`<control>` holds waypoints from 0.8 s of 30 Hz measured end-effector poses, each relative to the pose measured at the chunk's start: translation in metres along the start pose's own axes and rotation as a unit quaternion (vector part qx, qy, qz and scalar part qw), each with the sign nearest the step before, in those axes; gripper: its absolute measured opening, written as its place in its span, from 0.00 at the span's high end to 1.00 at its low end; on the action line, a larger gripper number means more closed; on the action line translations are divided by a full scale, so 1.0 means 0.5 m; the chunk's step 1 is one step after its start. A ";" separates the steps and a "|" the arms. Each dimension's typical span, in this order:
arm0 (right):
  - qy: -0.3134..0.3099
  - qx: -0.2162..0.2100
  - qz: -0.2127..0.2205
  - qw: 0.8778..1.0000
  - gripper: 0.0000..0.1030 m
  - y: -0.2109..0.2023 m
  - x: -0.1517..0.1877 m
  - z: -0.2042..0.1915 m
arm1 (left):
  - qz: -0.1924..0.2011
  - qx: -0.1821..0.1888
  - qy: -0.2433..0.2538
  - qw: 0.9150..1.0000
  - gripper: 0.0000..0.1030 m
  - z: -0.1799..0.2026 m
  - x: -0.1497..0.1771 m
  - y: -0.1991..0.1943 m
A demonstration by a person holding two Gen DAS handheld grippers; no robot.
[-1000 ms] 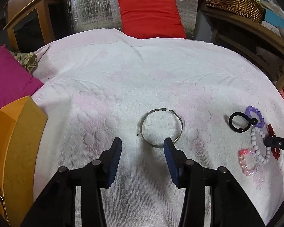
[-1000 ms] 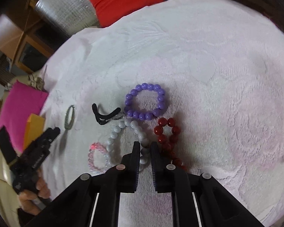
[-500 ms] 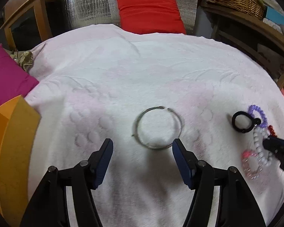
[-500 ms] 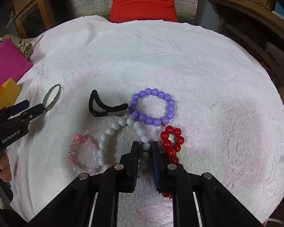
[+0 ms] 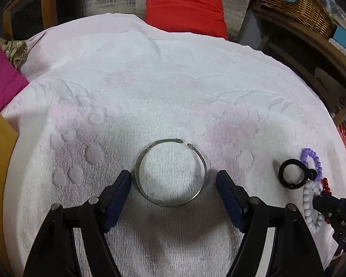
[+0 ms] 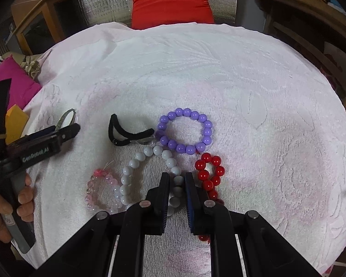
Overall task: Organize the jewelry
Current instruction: 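Grasp the silver bangle with the left tool while the right tool holds the bracelet, then carry the bangle and white bracelet into the orange box and open both tools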
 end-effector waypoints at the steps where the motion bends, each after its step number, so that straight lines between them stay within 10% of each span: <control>1: 0.001 -0.004 0.004 1.000 0.89 -0.003 0.000 0.000 | 0.005 0.003 0.002 1.000 0.40 0.002 -0.001 -0.003; 24: -0.017 -0.014 0.186 0.982 0.89 -0.188 -0.065 -0.070 | 0.166 -0.126 0.026 0.978 0.40 -0.072 -0.010 -0.263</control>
Point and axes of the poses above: each gripper's, at about its wrist camera, not at the fingertips, and y roughly the way its jaws point, z to its right, x to its underside, the point moved 8 cm from there along y, roughly the way its jaws point, and after that the axes turned 13 degrees about -y, right-handed, at the moved point
